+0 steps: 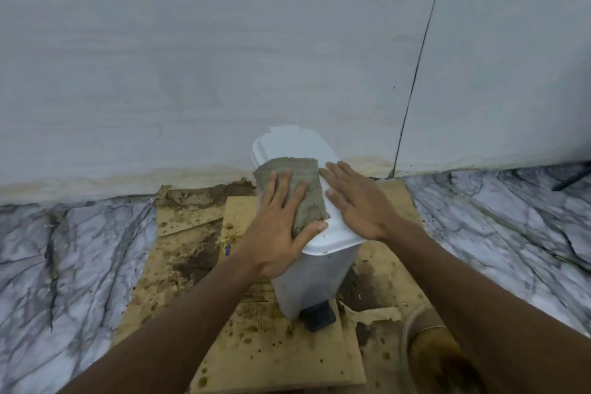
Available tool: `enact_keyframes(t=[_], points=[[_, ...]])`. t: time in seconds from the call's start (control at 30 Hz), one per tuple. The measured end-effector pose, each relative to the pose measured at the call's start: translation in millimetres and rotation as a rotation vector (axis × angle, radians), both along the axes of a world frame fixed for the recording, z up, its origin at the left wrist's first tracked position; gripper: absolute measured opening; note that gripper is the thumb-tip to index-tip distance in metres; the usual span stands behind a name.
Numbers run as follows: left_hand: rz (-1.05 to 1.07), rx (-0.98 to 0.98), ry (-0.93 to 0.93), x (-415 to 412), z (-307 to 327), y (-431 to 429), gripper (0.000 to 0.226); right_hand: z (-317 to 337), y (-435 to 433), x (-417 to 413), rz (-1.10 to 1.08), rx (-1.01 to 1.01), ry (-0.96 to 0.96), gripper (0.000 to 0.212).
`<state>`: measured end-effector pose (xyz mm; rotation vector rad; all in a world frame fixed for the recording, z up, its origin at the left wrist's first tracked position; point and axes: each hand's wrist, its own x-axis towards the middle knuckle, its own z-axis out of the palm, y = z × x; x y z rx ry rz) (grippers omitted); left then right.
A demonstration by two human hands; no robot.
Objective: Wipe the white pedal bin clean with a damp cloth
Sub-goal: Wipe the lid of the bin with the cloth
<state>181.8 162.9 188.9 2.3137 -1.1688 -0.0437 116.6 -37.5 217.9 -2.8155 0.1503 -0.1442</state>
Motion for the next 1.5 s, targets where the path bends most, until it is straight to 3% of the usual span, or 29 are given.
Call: enact_keyframes(t=[0.23,0.37,0.5,0.57,0.67,0.9,1.07,1.17,1.3,1.5], points=[[0.025,-0.118,0.067,52.9,19.6,34.6,0.073,15.5,37.5,42.4,-0.038,0.042,0.069,0.058],[0.004,-0.113,0.081,43.1,12.1,57.5,0.074,-2.2,65.3,32.4,-0.06,-0.07,0.054,0.061],[0.122,-0.212,0.242,23.6,30.7,56.4,0.062,-7.0,69.6,19.7,-0.072,-0.066,0.049,0.061],[0.173,-0.143,0.173,22.1,35.4,50.1,0.052,-1.7,60.4,17.1,-0.018,0.024,0.064,0.06],[0.057,0.026,0.077,20.1,24.2,50.4,0.057,0.0,46.7,6.8,0.05,0.112,0.056,0.057],[-0.05,0.086,-0.075,14.8,16.0,72.2,0.067,-9.9,52.5,5.0,0.065,0.087,0.007,0.059],[-0.086,0.17,-0.239,8.6,20.5,41.8,0.067,-12.9,49.1,10.1,0.069,0.101,0.002,0.058],[-0.16,0.136,-0.097,15.1,28.7,53.5,0.065,-15.2,45.9,8.3,0.069,0.128,-0.028,0.057],[-0.09,-0.005,0.081,21.1,30.5,82.0,0.064,-14.9,48.1,9.5,0.072,0.136,-0.039,0.056],[-0.009,0.003,-0.08,3.9,24.5,44.0,0.071,-16.5,48.7,12.7,0.058,0.1,-0.022,0.057]])
